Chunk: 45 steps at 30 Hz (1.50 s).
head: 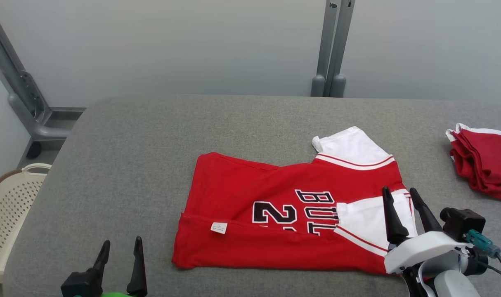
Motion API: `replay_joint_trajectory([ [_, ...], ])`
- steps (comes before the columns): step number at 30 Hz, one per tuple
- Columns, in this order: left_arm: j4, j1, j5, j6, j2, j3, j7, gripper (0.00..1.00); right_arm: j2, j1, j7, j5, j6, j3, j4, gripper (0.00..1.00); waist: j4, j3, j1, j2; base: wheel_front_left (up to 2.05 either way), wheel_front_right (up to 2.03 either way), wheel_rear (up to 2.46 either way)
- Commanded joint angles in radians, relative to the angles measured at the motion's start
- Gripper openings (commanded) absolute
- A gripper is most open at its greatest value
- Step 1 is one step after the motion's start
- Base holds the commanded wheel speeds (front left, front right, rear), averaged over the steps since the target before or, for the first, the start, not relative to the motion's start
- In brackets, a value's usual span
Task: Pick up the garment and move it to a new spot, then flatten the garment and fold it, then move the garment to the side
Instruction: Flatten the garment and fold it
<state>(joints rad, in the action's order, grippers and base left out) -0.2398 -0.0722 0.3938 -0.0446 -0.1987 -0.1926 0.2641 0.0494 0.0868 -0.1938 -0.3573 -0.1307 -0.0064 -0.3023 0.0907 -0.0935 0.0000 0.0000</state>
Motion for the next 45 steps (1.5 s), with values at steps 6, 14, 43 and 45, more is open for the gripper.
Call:
replay_joint_trajectory([
  [6, -0.049, -0.008, -0.007, 0.003, -0.004, -0.018, -0.011, 1.00, 0.002, -0.026, -0.020, 0.098, 0.000, 0.009, -0.039, 1.00, 0.008, -0.005, 0.0000, 0.0000, 0.00, 0.00, 0.00],
  [14, -0.080, 0.013, 0.013, 0.011, 0.003, -0.018, -0.013, 1.00, 0.002, -0.061, -0.044, 0.092, 0.000, 0.015, -0.086, 1.00, 0.000, -0.003, 0.0000, 0.0000, 0.00, 0.00, 0.00],
  [43, -0.111, 0.145, 0.045, 0.034, -0.028, -0.048, -0.124, 1.00, 0.003, 0.088, 0.145, 0.158, 0.000, 0.054, -0.084, 1.00, -0.028, 0.063, 0.0000, 0.0000, 0.00, 0.00, 0.00],
  [45, -0.119, 0.197, 0.051, 0.051, -0.038, -0.055, -0.165, 1.00, 0.002, 0.136, 0.210, 0.167, 0.000, 0.055, -0.077, 1.00, -0.032, 0.083, 0.0000, 0.0000, 0.00, 0.00, 0.00],
])
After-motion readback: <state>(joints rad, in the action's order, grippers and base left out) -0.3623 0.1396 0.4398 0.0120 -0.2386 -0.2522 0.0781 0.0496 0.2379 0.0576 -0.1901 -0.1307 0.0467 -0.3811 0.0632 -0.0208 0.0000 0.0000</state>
